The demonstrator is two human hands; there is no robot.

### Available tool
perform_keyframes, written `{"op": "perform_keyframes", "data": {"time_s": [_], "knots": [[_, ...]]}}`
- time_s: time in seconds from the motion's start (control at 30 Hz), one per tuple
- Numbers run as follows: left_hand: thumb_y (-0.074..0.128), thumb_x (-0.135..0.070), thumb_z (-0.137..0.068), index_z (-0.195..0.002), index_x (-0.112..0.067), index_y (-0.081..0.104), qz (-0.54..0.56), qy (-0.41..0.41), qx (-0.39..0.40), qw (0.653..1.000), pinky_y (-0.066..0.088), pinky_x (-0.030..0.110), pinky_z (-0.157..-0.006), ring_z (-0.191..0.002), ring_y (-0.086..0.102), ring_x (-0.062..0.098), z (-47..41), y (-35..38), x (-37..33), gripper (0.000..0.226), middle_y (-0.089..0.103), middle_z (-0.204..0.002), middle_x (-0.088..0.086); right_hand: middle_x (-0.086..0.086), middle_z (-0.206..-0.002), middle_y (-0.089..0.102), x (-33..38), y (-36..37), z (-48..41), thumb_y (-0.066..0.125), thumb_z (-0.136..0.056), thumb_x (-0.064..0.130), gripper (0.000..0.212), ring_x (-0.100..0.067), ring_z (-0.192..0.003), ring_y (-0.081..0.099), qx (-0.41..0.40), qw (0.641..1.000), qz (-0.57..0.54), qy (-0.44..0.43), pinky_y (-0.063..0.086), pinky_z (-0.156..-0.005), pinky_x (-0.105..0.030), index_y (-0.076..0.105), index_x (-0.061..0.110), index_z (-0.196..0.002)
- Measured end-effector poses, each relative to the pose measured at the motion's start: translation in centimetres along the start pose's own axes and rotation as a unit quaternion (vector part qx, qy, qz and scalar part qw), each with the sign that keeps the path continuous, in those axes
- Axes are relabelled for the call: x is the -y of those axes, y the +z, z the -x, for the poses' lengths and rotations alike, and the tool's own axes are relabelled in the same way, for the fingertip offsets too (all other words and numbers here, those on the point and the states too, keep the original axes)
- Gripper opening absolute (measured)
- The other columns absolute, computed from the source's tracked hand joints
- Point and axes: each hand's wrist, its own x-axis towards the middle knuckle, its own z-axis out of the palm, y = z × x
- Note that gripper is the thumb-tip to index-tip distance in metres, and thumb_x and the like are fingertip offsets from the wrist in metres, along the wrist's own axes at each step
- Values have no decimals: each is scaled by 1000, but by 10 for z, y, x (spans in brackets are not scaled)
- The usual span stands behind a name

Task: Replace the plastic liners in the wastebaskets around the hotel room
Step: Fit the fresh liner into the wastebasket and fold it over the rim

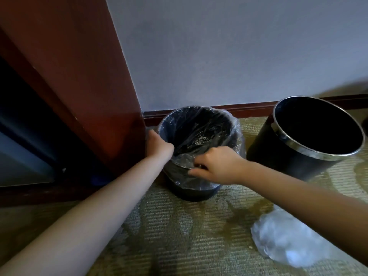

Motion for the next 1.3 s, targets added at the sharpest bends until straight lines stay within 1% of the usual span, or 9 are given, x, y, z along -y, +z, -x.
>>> {"op": "perform_keyframes", "data": {"time_s": [0.17,0.3,0.4,0.47,0.53,0.7,0.83,1.17,1.3], "knots": [[64,-19,-80,-132,-10,41,-154,172,-129,964,35,48,-102,-136,25,31,22,10,1,57,24,-150,10,7,-67,56,-38,-2,-5,33,-101,49,45,-16,-62,53,-110,994,-4,22,43,-67,-31,60,19,-81],[59,-16,-83,-122,-15,52,-187,282,-85,937,26,43,-111,-139,22,25,30,24,-12,41,29,-147,5,8,-60,48,-62,-5,-1,22,-102,52,60,-12,-64,47,100,990,77,65,39,-102,-38,52,18,-63],[56,-15,-86,-121,-15,53,-179,309,-55,933,24,40,-111,-139,22,22,33,36,-25,35,31,-146,3,5,-67,59,-68,-6,4,32,-100,51,51,-16,-68,57,15,998,8,62,51,-75,-35,64,17,-79],[52,-11,-88,-120,-14,54,-135,314,-34,939,27,40,-110,-137,24,21,34,42,-39,32,34,-144,2,2,-73,65,-76,-11,10,43,-98,44,38,-19,-67,60,-113,991,-42,61,44,-62,-31,69,18,-90],[50,-7,-88,-117,-13,55,-82,306,-24,948,29,38,-108,-133,29,22,33,47,-56,29,39,-137,3,-3,-84,71,-89,-19,18,51,-98,34,27,-23,-75,64,-207,971,-66,98,45,-65,-34,71,16,-99],[51,-7,-88,-111,-9,57,-28,306,-20,951,31,29,-102,-120,43,25,39,68,-99,24,48,-125,8,-6,-106,71,-133,-25,46,54,-96,28,25,-28,-98,65,-307,905,-113,271,48,-77,-36,66,15,-114],[51,-12,-92,-118,-11,55,-4,319,27,947,28,16,-89,-119,46,19,62,105,-160,27,44,-132,5,-6,-120,66,-177,-28,85,52,-96,27,33,-28,-109,60,-298,862,-136,387,46,-82,-33,59,16,-126],[56,-25,-89,-136,-15,45,-103,320,153,929,40,39,-101,-127,44,29,96,210,-205,49,47,-138,8,-6,-148,42,-237,13,190,47,-94,26,57,-30,-133,39,-245,804,-118,528,40,-103,-44,32,14,-147],[60,-25,-88,-148,-17,25,-110,239,183,947,40,44,-104,-133,38,33,89,220,-179,70,33,-148,12,-10,-152,34,-243,24,211,44,-97,27,70,-32,-129,44,-218,781,-199,550,46,-93,-42,6,16,-155]]}}
